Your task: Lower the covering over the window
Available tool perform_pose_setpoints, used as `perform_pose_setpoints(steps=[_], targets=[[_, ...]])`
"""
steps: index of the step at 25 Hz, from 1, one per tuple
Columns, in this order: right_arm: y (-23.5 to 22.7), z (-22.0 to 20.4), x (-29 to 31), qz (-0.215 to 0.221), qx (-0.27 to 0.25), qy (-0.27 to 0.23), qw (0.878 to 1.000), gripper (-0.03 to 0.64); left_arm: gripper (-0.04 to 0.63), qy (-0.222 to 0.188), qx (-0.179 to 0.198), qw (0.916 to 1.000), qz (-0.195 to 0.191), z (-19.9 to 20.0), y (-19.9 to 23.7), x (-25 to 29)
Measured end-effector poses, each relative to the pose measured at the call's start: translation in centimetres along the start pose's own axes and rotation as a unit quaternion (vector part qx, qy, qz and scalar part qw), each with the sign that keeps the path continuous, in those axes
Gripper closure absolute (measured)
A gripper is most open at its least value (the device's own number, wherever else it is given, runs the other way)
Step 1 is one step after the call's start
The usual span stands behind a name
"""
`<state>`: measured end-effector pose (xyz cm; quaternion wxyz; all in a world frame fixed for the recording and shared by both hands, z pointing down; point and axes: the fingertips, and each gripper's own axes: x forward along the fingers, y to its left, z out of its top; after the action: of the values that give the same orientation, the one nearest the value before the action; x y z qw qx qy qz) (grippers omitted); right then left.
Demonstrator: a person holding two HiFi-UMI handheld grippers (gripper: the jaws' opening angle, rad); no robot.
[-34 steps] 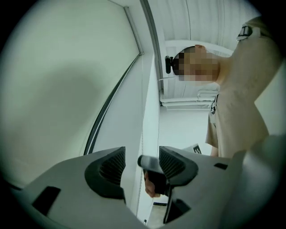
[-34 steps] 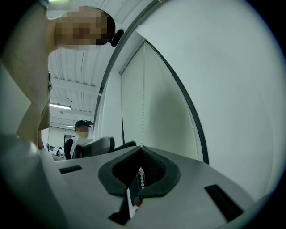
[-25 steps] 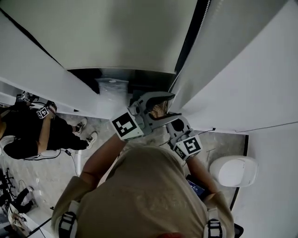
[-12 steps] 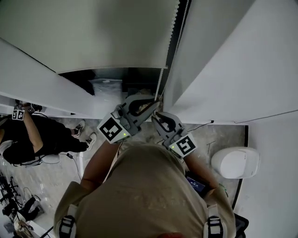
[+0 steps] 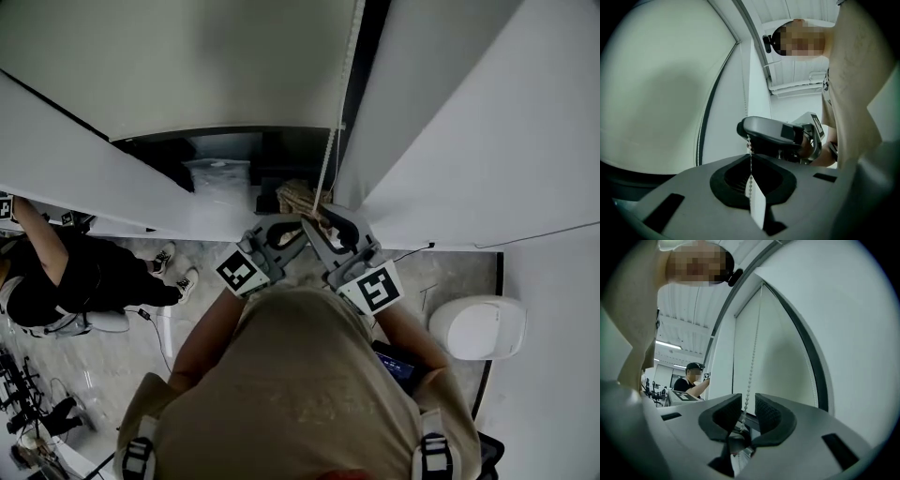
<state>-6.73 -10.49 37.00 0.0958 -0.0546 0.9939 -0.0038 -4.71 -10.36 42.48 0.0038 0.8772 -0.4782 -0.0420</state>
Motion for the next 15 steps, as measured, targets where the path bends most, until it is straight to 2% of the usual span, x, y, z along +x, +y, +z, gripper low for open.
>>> perform_pose_setpoints(steps=[2,5,7,9,11,13,14,15], targets=[[-0.1,0.3,0.6,-0.006,0.001,0.004,1.0,0.585,0.575,0.0,-0.002,0.9999,-0.01,0.2,-0.3,0.0],[-0.1,0.4,0.3,-0.009,0.017,0.0,1.0,0.6,0.574,0.022,-0.017,0.9987,-0.042,-0.4,-1.1,-1.3],[-0.5,-0.6,-0.1,-0.013,0.018,0.002,1.0,0.601,0.414,0.028,-0.036,0.9969,-0.064,-0.9,-1.0,-2.7],[-0.9,-3.1,-0.2,-0.015,0.017,0.034,0.999,0.601,0.41,0.001,-0.037,0.9975,-0.06,0.6,0.2,-3.2],[-0.5,-5.6,-0.4,-0.011,0.024,0.066,0.997,0.601,0.411,-0.029,-0.028,0.998,-0.049,4.1,0.9,-2.2],[0.4,-6.0,-0.7,-0.002,0.028,0.073,0.997,0.601,0.411,-0.04,-0.01,0.9983,-0.042,7.1,0.7,-0.5],[0.9,-5.7,-1.0,0.003,0.026,0.072,0.997,0.601,0.425,-0.037,-0.001,0.9986,-0.037,7.9,0.4,0.3],[1.3,-5.4,-1.3,0.007,0.026,0.072,0.997,0.601,0.497,-0.028,0.005,0.999,-0.033,8.3,0.1,1.0]])
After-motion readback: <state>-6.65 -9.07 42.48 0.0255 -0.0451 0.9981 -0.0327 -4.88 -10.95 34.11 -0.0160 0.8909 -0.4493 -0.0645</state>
